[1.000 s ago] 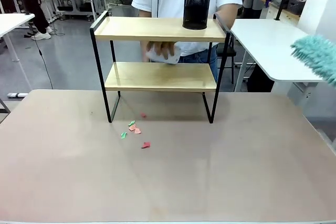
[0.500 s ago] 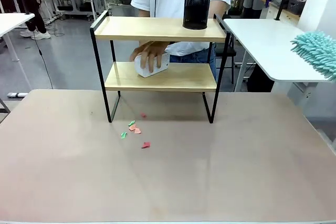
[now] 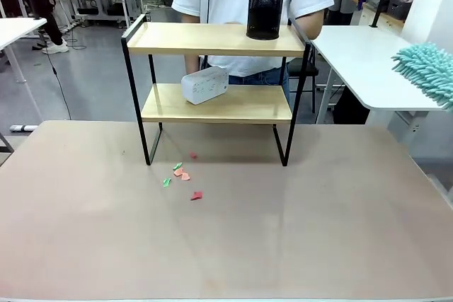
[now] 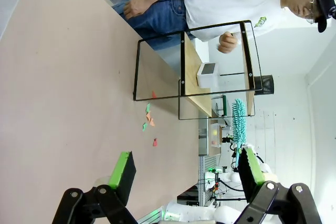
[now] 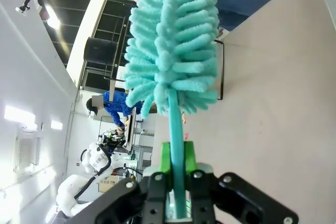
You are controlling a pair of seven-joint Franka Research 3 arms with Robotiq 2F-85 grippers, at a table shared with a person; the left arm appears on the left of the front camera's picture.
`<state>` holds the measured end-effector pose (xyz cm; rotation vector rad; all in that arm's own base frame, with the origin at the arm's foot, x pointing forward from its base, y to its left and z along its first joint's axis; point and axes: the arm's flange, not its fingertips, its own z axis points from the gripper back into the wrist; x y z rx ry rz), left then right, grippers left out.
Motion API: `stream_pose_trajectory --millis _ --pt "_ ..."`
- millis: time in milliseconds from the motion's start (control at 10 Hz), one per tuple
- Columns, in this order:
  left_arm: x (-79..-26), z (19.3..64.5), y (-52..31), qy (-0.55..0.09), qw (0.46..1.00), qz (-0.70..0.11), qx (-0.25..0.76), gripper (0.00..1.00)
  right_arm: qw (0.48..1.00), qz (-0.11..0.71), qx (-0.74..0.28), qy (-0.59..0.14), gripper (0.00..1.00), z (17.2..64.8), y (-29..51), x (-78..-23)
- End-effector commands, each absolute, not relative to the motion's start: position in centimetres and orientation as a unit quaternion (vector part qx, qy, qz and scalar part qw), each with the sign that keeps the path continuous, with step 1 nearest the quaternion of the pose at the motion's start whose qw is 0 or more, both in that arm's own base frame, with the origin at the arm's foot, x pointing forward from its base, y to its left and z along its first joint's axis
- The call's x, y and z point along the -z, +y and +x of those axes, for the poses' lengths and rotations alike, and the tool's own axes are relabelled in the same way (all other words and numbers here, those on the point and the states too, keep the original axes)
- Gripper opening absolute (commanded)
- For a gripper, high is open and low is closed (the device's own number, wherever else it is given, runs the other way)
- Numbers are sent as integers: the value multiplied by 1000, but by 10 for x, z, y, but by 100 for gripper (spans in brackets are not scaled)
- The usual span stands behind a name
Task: Clean the shelf.
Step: Hand the Duster back to the human.
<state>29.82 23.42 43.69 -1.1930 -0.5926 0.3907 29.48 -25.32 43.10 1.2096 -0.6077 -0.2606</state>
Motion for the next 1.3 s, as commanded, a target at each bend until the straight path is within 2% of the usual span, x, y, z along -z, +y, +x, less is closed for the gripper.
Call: stream_pose_trajectory --millis 0,100,200,400,500,700,900,1100,1200 --pt "-439 297 234 -275 768 -553 -173 100 772 559 115 -280 12 295 -256 -436" --pt "-437 298 234 -273 769 -550 -180 100 772 558 120 -280 12 295 -253 -431" --pt "-455 295 211 -216 763 -602 -88 100 762 576 65 -287 12 284 -251 -447" --pt "-506 301 152 -114 739 -658 85 100 729 604 -67 -316 12 286 -231 -525" --pt "-527 299 123 -101 744 -650 118 100 728 604 -147 -289 12 285 -209 -557" --pt "-559 287 56 -21 712 -672 202 100 729 598 -292 -161 12 287 -147 -580" --pt "-564 258 -13 45 701 -660 265 100 722 567 -394 -42 12 280 -88 -566" --pt "-543 239 -74 51 723 -636 265 100 699 530 -475 77 12 260 -45 -539" --pt "-532 240 -86 45 732 -629 259 100 714 495 -484 109 12 255 -38 -523"
